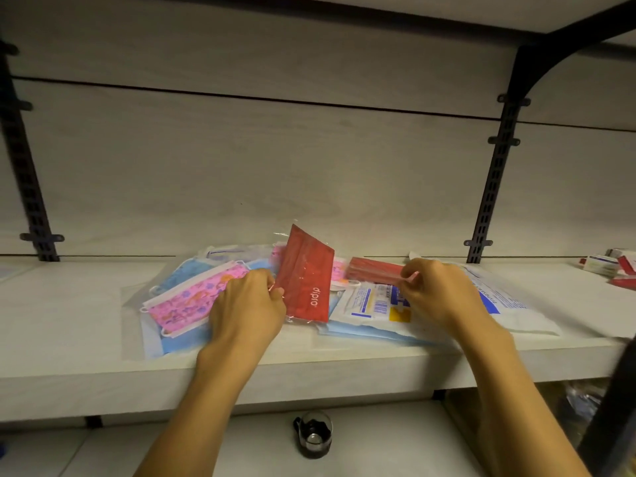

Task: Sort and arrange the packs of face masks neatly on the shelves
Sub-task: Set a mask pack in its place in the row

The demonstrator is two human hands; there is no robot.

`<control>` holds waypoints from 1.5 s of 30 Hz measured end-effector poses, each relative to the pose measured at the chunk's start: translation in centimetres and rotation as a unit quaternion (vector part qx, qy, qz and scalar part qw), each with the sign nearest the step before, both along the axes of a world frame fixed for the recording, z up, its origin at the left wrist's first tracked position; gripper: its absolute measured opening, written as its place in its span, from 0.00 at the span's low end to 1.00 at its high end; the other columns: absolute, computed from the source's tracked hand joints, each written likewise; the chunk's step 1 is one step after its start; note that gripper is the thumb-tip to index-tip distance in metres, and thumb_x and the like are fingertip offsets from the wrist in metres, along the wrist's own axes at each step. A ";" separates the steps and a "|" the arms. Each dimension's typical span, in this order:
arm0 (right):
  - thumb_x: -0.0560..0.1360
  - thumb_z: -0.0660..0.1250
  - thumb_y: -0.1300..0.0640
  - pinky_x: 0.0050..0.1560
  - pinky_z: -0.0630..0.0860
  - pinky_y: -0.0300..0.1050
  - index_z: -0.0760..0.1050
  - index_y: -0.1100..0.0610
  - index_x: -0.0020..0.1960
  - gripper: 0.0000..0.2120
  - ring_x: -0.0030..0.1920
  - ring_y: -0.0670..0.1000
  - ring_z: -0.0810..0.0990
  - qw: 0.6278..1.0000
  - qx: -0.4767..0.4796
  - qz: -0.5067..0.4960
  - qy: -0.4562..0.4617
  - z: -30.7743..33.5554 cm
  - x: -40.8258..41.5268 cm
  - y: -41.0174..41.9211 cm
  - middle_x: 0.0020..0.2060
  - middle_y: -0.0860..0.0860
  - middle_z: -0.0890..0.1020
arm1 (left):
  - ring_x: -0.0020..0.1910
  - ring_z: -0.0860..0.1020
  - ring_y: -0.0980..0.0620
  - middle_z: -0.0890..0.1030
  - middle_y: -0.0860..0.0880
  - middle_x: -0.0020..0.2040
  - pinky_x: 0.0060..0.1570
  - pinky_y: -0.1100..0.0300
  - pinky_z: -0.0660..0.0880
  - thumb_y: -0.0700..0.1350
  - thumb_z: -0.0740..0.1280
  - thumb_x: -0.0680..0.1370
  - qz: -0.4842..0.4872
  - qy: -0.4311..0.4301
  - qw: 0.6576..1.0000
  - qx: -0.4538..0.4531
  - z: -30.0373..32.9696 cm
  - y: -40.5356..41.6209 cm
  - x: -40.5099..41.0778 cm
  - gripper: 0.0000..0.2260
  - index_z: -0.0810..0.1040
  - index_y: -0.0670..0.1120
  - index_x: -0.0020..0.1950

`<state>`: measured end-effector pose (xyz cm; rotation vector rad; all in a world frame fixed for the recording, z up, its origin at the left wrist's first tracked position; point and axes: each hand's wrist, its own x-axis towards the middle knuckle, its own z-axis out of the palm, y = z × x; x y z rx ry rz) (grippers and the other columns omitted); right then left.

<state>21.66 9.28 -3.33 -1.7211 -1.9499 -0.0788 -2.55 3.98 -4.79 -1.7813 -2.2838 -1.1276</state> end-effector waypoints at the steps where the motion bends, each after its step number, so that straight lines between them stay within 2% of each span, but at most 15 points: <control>1: 0.77 0.65 0.51 0.50 0.78 0.52 0.77 0.52 0.58 0.11 0.49 0.56 0.80 1.000 -0.009 -0.006 -0.005 0.0 0.3 0.7 0.50 0.53 0.84 | 0.46 0.75 0.46 0.81 0.47 0.48 0.40 0.57 0.67 0.49 0.63 0.80 0.006 -0.008 1.000 0.010 0.1 -0.1 -0.2 0.08 0.77 0.48 0.54; 4: 0.77 0.65 0.50 0.55 0.76 0.53 0.76 0.51 0.61 0.14 0.54 0.57 0.79 0.999 -0.031 -0.025 -0.028 0.2 1.0 2.4 0.55 0.54 0.82 | 0.42 0.72 0.47 0.81 0.47 0.45 0.39 0.57 0.66 0.49 0.64 0.79 0.020 -0.026 0.999 0.039 0.5 -0.4 -0.8 0.06 0.78 0.48 0.50; 8: 0.77 0.63 0.42 0.63 0.71 0.60 0.74 0.49 0.64 0.19 0.58 0.57 0.77 0.993 -0.109 -0.020 -0.048 0.2 1.5 4.3 0.58 0.52 0.81 | 0.40 0.72 0.49 0.77 0.49 0.39 0.37 0.59 0.65 0.48 0.65 0.78 0.023 -0.056 0.996 0.071 0.8 -0.4 -1.2 0.05 0.77 0.48 0.48; 10: 0.77 0.62 0.41 0.62 0.72 0.61 0.76 0.49 0.62 0.18 0.56 0.56 0.78 0.992 -0.115 -0.003 -0.045 0.1 1.5 4.7 0.56 0.52 0.82 | 0.39 0.74 0.48 0.77 0.50 0.36 0.36 0.59 0.66 0.48 0.66 0.78 0.022 -0.069 0.994 0.085 0.8 -0.2 -1.3 0.05 0.78 0.48 0.47; 13: 0.78 0.60 0.41 0.59 0.73 0.57 0.78 0.49 0.57 0.16 0.51 0.54 0.78 0.997 -0.055 -0.001 -0.051 0.4 1.7 5.0 0.51 0.52 0.83 | 0.39 0.73 0.49 0.77 0.50 0.36 0.37 0.59 0.65 0.48 0.66 0.78 0.024 -0.084 0.990 0.111 1.0 0.0 -1.3 0.05 0.78 0.47 0.48; 15: 0.78 0.62 0.42 0.58 0.73 0.55 0.78 0.49 0.57 0.15 0.53 0.56 0.77 0.997 -0.036 -0.011 -0.062 0.7 1.8 5.1 0.52 0.52 0.82 | 0.38 0.72 0.51 0.77 0.50 0.37 0.37 0.59 0.64 0.48 0.66 0.78 0.025 -0.083 0.989 0.121 1.0 0.1 -1.1 0.06 0.79 0.47 0.49; 18: 0.76 0.65 0.42 0.61 0.72 0.56 0.76 0.51 0.61 0.19 0.57 0.56 0.76 0.991 -0.093 -0.033 -0.088 0.8 1.9 5.4 0.56 0.53 0.81 | 0.38 0.72 0.50 0.78 0.50 0.36 0.37 0.60 0.64 0.47 0.66 0.78 0.022 -0.084 0.988 0.125 1.0 0.2 -0.9 0.06 0.79 0.47 0.49; 23: 0.76 0.65 0.41 0.59 0.74 0.55 0.76 0.54 0.59 0.20 0.49 0.53 0.76 0.987 -0.132 -0.038 -0.077 0.5 2.1 5.7 0.52 0.53 0.81 | 0.38 0.72 0.51 0.76 0.53 0.36 0.37 0.61 0.64 0.47 0.66 0.77 0.021 -0.087 0.989 0.118 1.0 0.0 -0.9 0.05 0.79 0.48 0.49; 25: 0.75 0.66 0.43 0.61 0.72 0.58 0.75 0.54 0.57 0.18 0.52 0.56 0.76 0.988 -0.115 -0.055 -0.086 0.8 2.2 5.6 0.52 0.54 0.80 | 0.38 0.73 0.50 0.75 0.54 0.35 0.37 0.60 0.64 0.47 0.67 0.77 0.019 -0.087 0.989 0.115 1.1 -0.2 -1.0 0.04 0.79 0.48 0.48; 29: 0.74 0.65 0.56 0.58 0.72 0.56 0.78 0.53 0.52 0.08 0.53 0.59 0.77 0.992 -0.078 -0.065 -0.079 1.5 2.8 4.5 0.49 0.54 0.81 | 0.38 0.73 0.49 0.75 0.53 0.33 0.38 0.60 0.65 0.48 0.67 0.77 0.014 -0.090 0.988 0.122 1.5 -0.6 -1.0 0.04 0.79 0.48 0.47; 32: 0.74 0.65 0.56 0.57 0.73 0.55 0.80 0.49 0.50 0.08 0.54 0.58 0.78 0.998 -0.017 -0.055 -0.025 2.1 3.5 2.7 0.48 0.52 0.82 | 0.37 0.74 0.49 0.74 0.55 0.32 0.37 0.59 0.66 0.48 0.67 0.77 0.006 -0.090 0.986 0.140 1.6 -1.2 -0.4 0.05 0.79 0.47 0.47; 36: 0.74 0.68 0.51 0.47 0.76 0.49 0.80 0.49 0.45 0.04 0.46 0.58 0.80 0.991 0.075 -0.003 0.114 3.3 4.2 0.1 0.37 0.51 0.83 | 0.38 0.75 0.47 0.74 0.55 0.32 0.39 0.57 0.69 0.47 0.67 0.77 0.007 -0.105 0.981 0.163 1.1 -2.7 0.5 0.05 0.79 0.47 0.48; 40: 0.75 0.69 0.52 0.44 0.72 0.43 0.80 0.55 0.47 0.06 0.39 0.54 0.81 0.951 0.133 0.056 0.273 4.5 3.7 -2.5 0.37 0.53 0.83 | 0.37 0.77 0.49 0.78 0.55 0.33 0.36 0.57 0.69 0.47 0.66 0.78 0.012 -0.138 0.974 0.178 0.1 -4.9 1.3 0.04 0.79 0.47 0.47; 43: 0.75 0.70 0.53 0.43 0.76 0.44 0.79 0.56 0.46 0.06 0.36 0.50 0.82 0.918 0.158 0.094 0.353 4.4 2.5 -4.2 0.35 0.51 0.83 | 0.43 0.78 0.44 0.83 0.49 0.41 0.41 0.56 0.70 0.47 0.66 0.78 0.043 -0.158 0.968 0.188 -0.6 -6.8 1.5 0.05 0.79 0.47 0.49; 45: 0.75 0.69 0.54 0.38 0.77 0.40 0.78 0.56 0.46 0.05 0.32 0.43 0.80 0.905 0.150 0.123 0.379 3.6 1.3 -4.9 0.32 0.47 0.81 | 0.46 0.79 0.42 0.83 0.47 0.44 0.44 0.55 0.71 0.48 0.65 0.78 0.075 -0.166 0.964 0.192 -1.2 -8.1 1.5 0.07 0.79 0.48 0.52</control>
